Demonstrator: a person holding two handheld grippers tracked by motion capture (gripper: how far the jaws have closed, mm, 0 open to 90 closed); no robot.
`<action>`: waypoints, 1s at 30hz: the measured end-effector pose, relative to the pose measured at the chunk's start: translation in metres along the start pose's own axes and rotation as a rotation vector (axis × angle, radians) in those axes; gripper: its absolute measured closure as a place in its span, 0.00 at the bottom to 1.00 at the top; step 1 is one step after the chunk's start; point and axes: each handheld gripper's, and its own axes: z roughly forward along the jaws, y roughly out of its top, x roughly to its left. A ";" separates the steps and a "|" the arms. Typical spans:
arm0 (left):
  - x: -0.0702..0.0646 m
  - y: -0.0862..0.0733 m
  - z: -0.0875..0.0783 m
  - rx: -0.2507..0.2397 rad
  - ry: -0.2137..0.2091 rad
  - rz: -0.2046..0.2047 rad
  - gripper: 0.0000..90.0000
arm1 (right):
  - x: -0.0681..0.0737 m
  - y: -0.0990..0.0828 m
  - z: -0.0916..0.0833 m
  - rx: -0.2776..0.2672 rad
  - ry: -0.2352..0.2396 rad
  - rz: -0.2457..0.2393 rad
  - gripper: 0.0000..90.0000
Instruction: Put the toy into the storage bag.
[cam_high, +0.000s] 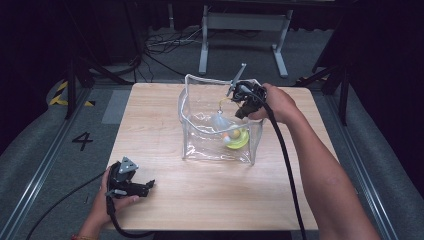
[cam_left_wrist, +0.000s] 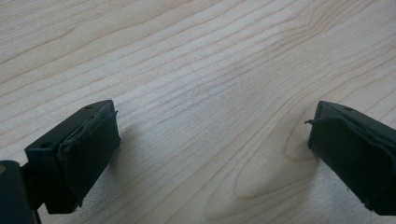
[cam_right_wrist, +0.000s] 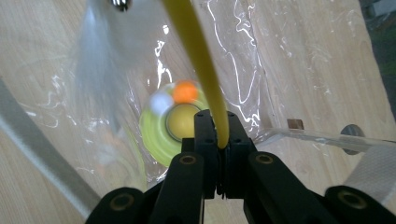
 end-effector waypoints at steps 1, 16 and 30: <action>0.000 0.000 0.000 -0.001 0.002 0.001 0.03 | 0.000 -0.002 0.004 -0.001 0.023 0.007 0.96; 0.000 0.000 0.000 -0.004 0.002 0.006 0.03 | 0.000 -0.011 -0.004 -0.056 0.013 0.029 0.93; 0.000 -0.001 0.000 -0.010 0.007 0.005 0.04 | 0.002 -0.021 -0.032 -0.130 -0.055 0.030 0.85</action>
